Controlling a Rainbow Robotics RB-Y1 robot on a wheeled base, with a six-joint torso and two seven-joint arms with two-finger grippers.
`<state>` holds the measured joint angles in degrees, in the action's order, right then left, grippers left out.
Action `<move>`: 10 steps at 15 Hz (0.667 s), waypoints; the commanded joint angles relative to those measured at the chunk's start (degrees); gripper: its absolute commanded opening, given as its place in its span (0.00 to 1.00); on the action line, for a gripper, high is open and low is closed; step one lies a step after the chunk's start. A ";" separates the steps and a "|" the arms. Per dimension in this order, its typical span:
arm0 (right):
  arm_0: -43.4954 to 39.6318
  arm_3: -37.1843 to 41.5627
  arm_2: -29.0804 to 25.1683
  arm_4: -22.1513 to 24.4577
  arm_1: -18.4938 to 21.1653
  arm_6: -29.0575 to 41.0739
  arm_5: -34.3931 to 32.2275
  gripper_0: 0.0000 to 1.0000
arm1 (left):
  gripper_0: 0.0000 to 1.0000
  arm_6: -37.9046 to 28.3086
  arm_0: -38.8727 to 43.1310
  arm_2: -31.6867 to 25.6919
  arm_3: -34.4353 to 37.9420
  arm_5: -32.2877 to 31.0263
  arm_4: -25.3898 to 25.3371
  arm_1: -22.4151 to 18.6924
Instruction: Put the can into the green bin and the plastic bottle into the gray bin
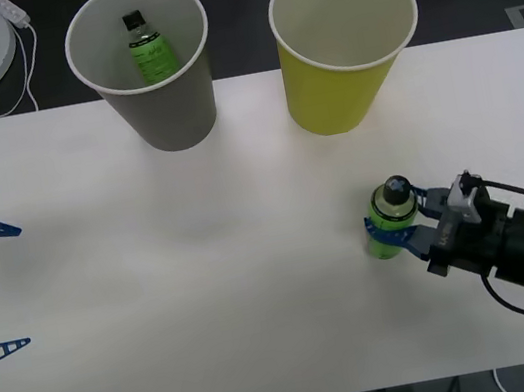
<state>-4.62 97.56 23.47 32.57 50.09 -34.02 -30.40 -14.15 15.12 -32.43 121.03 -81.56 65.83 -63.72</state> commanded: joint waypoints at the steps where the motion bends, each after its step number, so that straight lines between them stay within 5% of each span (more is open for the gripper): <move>1: -0.57 1.67 -0.09 -1.10 1.33 0.36 -0.01 0.00 | 1.00 0.00 0.00 0.00 0.00 0.00 0.00 0.00; 6: -2.41 6.33 -1.94 -2.24 3.88 0.80 0.51 0.00 | 1.00 0.00 0.00 0.00 0.00 0.00 0.00 0.00; 10: -6.02 14.42 -3.87 -2.86 7.39 1.85 7.46 0.00 | 1.00 0.00 0.00 0.00 0.00 0.00 0.00 0.00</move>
<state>-9.77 110.34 19.99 29.95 56.77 -32.44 -24.47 -14.15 15.12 -32.43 121.03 -81.56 65.83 -63.72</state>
